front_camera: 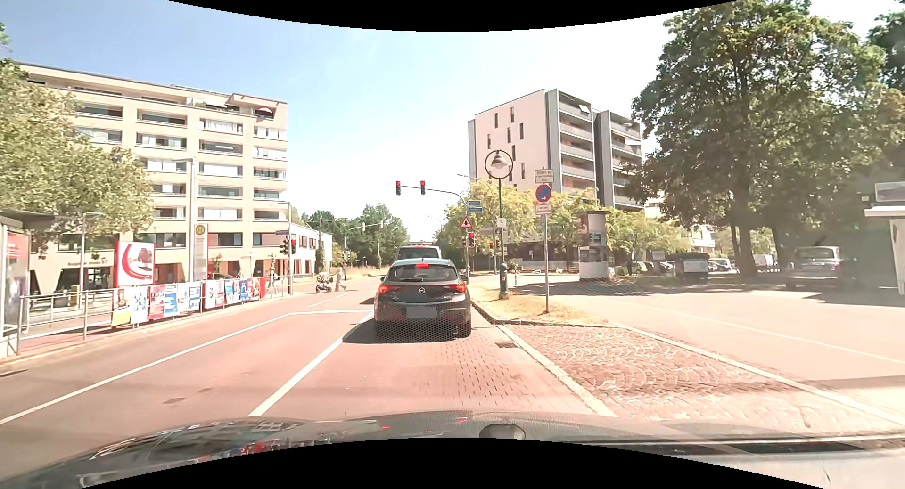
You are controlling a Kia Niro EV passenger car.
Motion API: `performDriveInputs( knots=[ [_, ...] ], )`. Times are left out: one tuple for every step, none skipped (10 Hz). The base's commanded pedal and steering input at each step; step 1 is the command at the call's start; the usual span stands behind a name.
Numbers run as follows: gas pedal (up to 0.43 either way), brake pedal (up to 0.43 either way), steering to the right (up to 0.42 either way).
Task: Follow the waypoints while adhering to traffic rules and regulations
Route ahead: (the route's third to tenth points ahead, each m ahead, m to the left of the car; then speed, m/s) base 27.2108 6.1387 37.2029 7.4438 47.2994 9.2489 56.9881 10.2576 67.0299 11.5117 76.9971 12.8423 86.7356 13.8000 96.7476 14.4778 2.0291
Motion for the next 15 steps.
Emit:
performDriveInputs(
  knots=[
    [0.000, 0.110, -0.036],
    [0.000, 0.116, -0.036],
    [0.000, 0.116, -0.036],
    [0.000, 0.116, -0.036],
    [0.000, 0.122, -0.036],
    [0.000, 0.128, -0.036],
    [0.000, 0.128, -0.037],
    [0.000, 0.134, -0.038],
    [0.000, 0.134, -0.038],
    [0.000, 0.128, -0.038],
    [0.000, 0.116, -0.038],
    [0.000, 0.122, -0.038],
    [0.000, 0.116, -0.041],
    [0.000, 0.110, -0.045],
    [0.000, 0.104, -0.051]
  ],
)
